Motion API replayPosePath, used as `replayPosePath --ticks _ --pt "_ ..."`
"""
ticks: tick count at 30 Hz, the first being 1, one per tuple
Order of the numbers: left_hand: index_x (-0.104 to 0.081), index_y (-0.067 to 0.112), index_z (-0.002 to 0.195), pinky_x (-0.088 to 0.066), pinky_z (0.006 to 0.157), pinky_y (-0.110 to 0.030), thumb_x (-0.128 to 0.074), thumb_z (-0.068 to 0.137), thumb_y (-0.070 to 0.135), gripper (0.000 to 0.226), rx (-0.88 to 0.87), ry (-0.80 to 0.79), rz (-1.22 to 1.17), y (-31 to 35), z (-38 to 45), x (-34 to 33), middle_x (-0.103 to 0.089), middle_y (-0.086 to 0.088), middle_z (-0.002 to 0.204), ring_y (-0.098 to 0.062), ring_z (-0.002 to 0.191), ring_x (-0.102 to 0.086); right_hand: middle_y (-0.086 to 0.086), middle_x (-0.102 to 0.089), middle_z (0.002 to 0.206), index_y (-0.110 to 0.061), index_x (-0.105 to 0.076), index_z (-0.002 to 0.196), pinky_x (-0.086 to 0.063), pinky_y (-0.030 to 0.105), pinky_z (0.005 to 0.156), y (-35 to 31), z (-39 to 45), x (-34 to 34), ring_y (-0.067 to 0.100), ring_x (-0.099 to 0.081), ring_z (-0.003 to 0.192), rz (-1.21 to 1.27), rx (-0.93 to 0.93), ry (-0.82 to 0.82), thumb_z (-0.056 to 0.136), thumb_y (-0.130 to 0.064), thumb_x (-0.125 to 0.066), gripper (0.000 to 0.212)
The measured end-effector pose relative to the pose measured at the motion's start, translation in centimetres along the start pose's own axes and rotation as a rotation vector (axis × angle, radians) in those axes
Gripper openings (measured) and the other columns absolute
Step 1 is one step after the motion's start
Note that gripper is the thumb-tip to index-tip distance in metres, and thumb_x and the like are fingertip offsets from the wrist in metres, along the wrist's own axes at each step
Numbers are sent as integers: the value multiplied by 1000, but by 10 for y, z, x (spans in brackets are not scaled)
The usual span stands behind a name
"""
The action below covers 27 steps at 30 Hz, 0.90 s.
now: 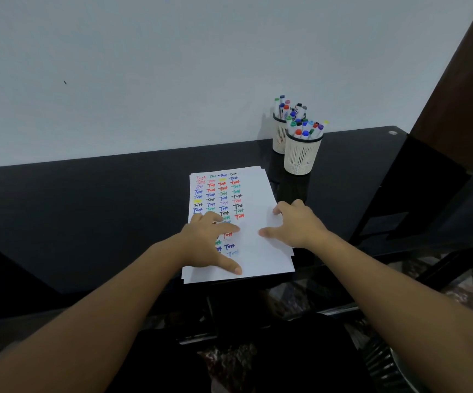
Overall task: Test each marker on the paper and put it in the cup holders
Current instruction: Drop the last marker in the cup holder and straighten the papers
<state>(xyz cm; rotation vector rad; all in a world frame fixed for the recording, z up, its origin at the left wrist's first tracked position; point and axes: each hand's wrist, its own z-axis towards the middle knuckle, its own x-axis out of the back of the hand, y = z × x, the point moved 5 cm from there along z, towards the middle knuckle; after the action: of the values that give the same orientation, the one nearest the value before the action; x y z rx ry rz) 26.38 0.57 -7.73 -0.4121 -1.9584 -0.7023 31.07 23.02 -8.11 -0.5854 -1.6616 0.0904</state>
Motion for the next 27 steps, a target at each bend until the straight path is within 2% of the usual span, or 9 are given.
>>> replayPosePath --ticks 4,7,11,16,19,21,24,27 --pt "-32 42 152 -24 119 -54 -73 67 79 101 46 63 -144 -8 2 5 -26 8 151 -21 143 -14 1 -30 153 -38 -39 155 -35 44 117 -8 1 2 28 -26 143 2 162 36 93 -58 -65 70" --pt "-28 40 155 -23 119 -56 -63 75 80 96 82 210 -180 -17 5 16 -25 5 159 -25 148 -13 -1 -12 170 -44 -25 161 -18 46 126 -16 6 -2 27 -7 157 -23 241 -22 99 -62 -53 69" --pt "-20 38 159 -18 122 -54 -51 82 81 94 159 237 -28 -36 14 19 -14 2 168 -27 153 -10 2 0 174 -43 -15 163 -5 48 128 -16 11 -14 28 7 159 -97 243 -104 103 -64 -40 68" --pt "-31 40 155 -28 118 -51 -47 77 87 93 160 223 54 -45 20 16 -25 4 164 -24 147 -24 0 6 174 -44 -9 163 4 46 128 -9 11 -28 25 11 159 -138 252 -65 103 -69 -26 67" --pt "-44 43 147 -33 113 -50 -54 70 89 90 151 263 -12 -49 24 23 -37 8 154 -20 137 -31 -1 -2 174 -45 -17 162 1 44 128 -8 13 -27 24 6 159 -97 253 -44 102 -69 -31 66" --pt "-52 42 141 -35 110 -48 -56 73 86 81 158 300 -12 -50 29 30 -43 5 146 -22 133 -32 -1 -17 170 -42 -27 161 -11 42 126 -7 16 -18 25 -10 157 -33 250 0 101 -66 -41 66" --pt "-57 38 135 -38 102 -44 -61 82 74 65 169 431 -42 -40 44 47 -49 0 137 -24 129 -35 3 -40 150 -34 -40 155 -35 41 114 1 24 6 27 -33 141 137 205 190 99 -55 -58 63" --pt "-60 30 131 -51 86 -35 -68 88 57 52 138 516 -312 -21 70 67 -56 0 126 -18 116 -50 9 -39 146 -26 -41 150 -38 41 109 19 41 35 30 -34 138 336 45 391 95 -47 -69 65"
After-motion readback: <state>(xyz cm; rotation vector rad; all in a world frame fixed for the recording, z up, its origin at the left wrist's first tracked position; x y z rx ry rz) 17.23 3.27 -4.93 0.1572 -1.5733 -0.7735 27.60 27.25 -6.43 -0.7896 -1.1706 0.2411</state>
